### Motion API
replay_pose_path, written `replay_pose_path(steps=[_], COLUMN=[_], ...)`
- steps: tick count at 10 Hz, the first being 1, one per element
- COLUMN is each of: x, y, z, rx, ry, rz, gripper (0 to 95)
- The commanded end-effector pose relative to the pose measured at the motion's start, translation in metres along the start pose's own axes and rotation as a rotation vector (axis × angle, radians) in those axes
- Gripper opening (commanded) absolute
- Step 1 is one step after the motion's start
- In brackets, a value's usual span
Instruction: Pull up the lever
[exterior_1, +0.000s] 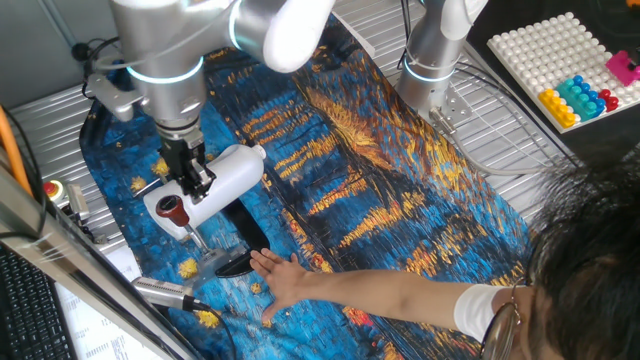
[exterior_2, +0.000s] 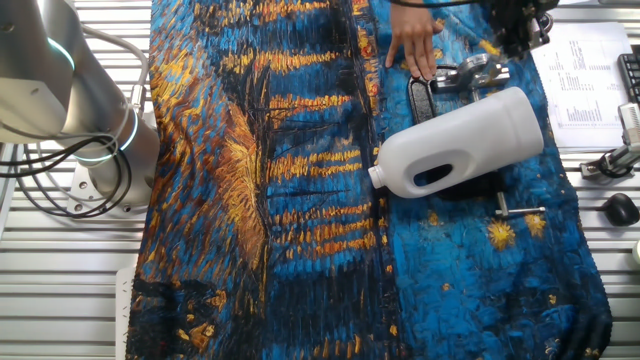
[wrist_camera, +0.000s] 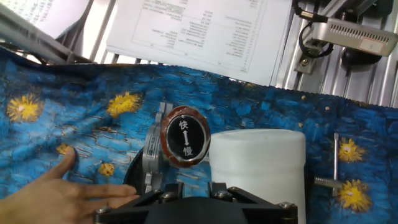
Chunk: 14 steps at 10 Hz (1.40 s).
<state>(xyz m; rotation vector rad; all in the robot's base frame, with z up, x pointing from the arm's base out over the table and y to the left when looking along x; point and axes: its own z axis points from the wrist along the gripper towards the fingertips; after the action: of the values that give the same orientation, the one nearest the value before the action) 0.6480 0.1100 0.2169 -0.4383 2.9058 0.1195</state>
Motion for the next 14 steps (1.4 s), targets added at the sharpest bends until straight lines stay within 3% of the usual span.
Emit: replay_pose_path(steps=[1, 6, 14], x=[-0.014, -0.023, -0.038], y=[0.002, 0.001, -0.002], z=[-0.002, 0.003, 0.025], rx=[-0.011, -0.008, -0.001], ry=[-0.025, -0.088, -0.125], rz=[-0.001, -0.026, -0.025], gripper=[19.0, 19.0, 19.0])
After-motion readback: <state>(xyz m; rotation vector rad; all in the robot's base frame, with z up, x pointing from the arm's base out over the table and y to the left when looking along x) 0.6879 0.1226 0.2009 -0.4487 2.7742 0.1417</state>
